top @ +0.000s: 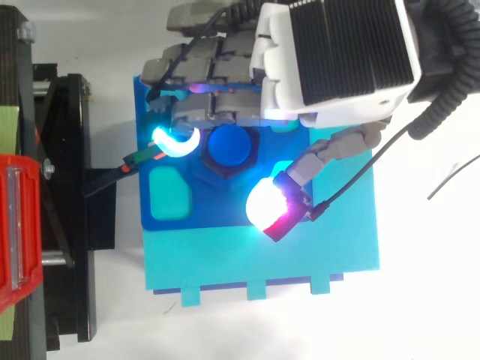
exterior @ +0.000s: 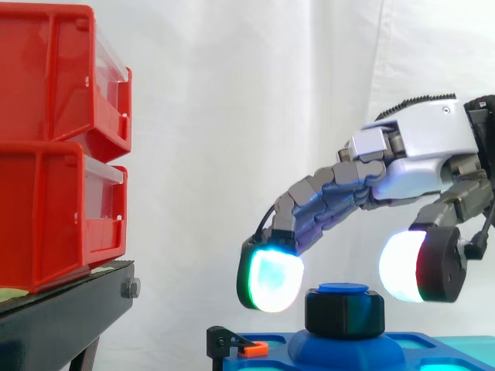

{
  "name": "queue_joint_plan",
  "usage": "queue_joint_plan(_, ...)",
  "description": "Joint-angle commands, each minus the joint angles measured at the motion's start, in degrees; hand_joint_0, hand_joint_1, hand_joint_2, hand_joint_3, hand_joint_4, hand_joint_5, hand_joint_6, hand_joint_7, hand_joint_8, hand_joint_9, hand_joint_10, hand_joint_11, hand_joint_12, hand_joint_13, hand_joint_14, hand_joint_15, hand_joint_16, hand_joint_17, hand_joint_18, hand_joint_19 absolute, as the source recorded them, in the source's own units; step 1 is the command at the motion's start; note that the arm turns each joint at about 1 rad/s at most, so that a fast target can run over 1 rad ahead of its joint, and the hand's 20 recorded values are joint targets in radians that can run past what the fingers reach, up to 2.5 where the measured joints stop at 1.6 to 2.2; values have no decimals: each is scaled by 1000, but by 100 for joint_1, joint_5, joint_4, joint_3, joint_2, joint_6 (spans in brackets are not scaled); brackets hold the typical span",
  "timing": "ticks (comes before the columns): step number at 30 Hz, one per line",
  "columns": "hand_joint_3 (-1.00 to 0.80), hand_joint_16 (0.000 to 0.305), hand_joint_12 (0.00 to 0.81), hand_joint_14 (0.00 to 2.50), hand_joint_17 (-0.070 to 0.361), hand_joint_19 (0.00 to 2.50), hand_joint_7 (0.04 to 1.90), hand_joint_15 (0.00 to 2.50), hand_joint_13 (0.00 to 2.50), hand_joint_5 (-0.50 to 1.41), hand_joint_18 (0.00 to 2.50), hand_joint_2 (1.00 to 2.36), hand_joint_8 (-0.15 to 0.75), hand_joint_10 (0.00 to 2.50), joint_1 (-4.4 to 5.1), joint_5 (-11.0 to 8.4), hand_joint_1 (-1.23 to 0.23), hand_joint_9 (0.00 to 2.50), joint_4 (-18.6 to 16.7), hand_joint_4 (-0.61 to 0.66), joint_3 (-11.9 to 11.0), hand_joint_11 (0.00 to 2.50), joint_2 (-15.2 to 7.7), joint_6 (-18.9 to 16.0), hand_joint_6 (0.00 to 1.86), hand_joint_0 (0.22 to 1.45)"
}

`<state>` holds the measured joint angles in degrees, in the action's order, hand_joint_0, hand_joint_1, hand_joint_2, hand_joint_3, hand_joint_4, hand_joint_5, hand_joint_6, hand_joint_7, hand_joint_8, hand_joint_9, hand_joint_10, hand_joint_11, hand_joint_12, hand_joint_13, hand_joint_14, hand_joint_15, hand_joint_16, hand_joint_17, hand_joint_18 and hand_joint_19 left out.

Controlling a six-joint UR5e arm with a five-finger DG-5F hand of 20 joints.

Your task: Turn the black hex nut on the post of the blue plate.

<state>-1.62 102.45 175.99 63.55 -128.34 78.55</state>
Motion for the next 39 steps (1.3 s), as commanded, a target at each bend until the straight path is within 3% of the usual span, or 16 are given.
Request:
queue_joint_plan(1, -500, 52, 382, 2, 116, 258, 853, 72, 347, -204, 306, 1000, 276, 0, 4, -15, -622, 337, -293, 273, 236, 0, 2, -51, 502, 438)
queue_joint_plan(5, -500, 52, 382, 3, 116, 258, 853, 72, 346, -204, 306, 1000, 276, 0, 4, -6, -607, 336, -478, 274, 289, 0, -7, -174, 502, 438)
queue_joint_plan(23, -500, 51, 381, 2, 115, 257, 859, 73, 342, -202, 302, 1000, 276, 0, -31, 20, -565, 336, -390, 273, 254, 0, 2, -191, 502, 442)
queue_joint_plan(29, -500, 51, 381, 3, 115, 258, 850, 76, 341, -202, 301, 1000, 276, 0, -40, 47, -559, 336, -152, 273, 78, 0, 2, -139, 502, 443)
queue_joint_plan(39, -500, 51, 378, 0, 115, 255, 850, 74, 340, -198, 300, 1000, 276, 0, -66, 64, -549, 338, -47, 278, 69, 0, 11, -139, 502, 446)
